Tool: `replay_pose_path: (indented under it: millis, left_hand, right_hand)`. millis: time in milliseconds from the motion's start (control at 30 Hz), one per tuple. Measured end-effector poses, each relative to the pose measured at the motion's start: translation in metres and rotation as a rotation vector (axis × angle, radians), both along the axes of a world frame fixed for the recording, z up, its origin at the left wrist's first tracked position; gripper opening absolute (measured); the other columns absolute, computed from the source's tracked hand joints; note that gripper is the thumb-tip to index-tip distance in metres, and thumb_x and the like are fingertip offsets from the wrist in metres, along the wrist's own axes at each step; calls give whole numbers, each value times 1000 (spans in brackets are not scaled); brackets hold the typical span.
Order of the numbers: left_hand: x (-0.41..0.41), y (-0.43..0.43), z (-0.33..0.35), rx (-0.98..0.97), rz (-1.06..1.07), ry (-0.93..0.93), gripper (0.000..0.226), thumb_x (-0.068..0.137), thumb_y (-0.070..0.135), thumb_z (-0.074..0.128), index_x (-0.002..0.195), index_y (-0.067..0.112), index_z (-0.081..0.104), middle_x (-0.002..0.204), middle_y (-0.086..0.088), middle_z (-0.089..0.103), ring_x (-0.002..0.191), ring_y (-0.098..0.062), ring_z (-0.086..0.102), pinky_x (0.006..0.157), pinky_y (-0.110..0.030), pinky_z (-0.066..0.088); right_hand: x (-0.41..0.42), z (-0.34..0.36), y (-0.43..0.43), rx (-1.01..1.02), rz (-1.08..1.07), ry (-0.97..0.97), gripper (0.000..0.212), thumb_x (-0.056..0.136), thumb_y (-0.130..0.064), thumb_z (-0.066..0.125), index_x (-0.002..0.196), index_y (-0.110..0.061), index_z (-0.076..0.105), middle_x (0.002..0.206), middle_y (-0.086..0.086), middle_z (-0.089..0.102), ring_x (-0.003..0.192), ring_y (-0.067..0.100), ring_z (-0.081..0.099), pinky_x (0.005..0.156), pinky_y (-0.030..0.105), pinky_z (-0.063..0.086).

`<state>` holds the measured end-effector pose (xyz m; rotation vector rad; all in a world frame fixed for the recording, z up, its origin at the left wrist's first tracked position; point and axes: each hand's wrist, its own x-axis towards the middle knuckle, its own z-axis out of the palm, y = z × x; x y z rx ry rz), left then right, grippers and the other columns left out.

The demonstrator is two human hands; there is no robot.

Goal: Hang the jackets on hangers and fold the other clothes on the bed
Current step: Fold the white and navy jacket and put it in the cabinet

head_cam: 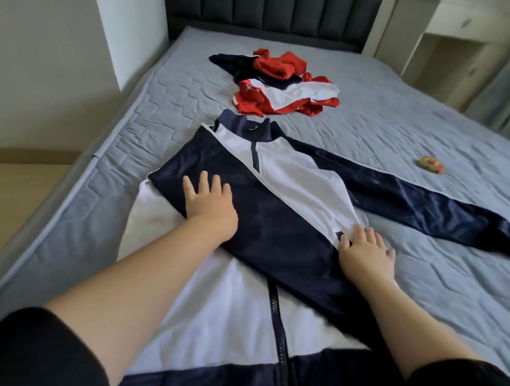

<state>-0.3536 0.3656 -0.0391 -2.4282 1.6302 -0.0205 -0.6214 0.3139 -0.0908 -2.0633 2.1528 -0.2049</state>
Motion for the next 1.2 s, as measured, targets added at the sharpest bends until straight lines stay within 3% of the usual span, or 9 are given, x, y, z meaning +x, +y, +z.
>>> replay_pose_path:
  millis: [233,367,533,700,767,833,1000,1100,1200]
  left_hand:
    - [-121,-28,-21,-79,-311,347,62,100,51,17,152,27,-7,160,-3,-14,145,-27,-20,114,-55,-8]
    - [-137,-27,-51,-65,-354,308,59,100,50,14,152,30,-8,160,-5,-13,146,-25,-18,116,-53,-7]
    - [-133,-28,-57,-98,-390,327,56,99,51,14,151,36,-2,160,0,-12,146,-23,-18,117,-52,-8]
    - [-133,-27,-61,-74,-387,328,55,99,50,14,151,40,-2,160,3,-13,145,-23,-20,116,-51,-10]
    - [-133,-30,-60,-71,-382,379,54,99,49,18,150,42,1,160,4,-11,146,-22,-18,116,-50,-11]
    - [-127,-37,-56,-59,-367,513,54,99,41,29,150,42,10,161,6,-7,147,-18,-14,117,-45,-9]
    - [-62,-21,-19,-313,83,1997,49,96,3,34,143,19,39,137,1,50,134,-17,37,114,-35,21]
    - [-7,11,-3,-592,531,2341,39,102,27,25,130,15,49,124,-11,57,121,-29,47,104,-43,31]
    - [45,34,-4,-824,671,2519,48,97,37,24,107,14,65,103,-12,68,103,-31,59,93,-39,32]
  right_hand:
    - [-22,26,-32,-29,-452,-943,28,93,-14,35,90,1,58,100,22,63,88,33,56,82,38,42]
    - [-64,24,-57,145,-746,-1966,49,102,-24,32,143,3,31,141,21,45,128,33,49,106,39,39]
    - [-79,29,-86,-47,-795,-2325,42,98,-30,48,136,-14,48,141,7,50,129,23,49,109,37,37]
    - [-73,45,-93,-151,-781,-1537,11,89,-12,57,98,-7,58,120,17,62,95,26,58,72,22,46]
    - [-71,61,-101,-265,-762,-1618,25,93,-9,48,116,-1,57,122,15,59,89,21,53,51,13,42]
    - [-52,86,-103,-421,-573,-1547,34,96,-8,44,128,-1,52,116,10,58,96,19,54,66,15,47]
    - [44,118,-53,-554,141,-765,28,86,-5,39,88,2,66,81,19,60,78,29,53,59,28,35]
    - [90,89,1,-572,772,-146,22,55,-7,46,59,-3,67,65,14,61,72,29,60,54,28,31]
    - [96,48,18,-159,968,89,38,75,-2,50,103,-12,74,141,8,50,139,24,33,112,38,22]
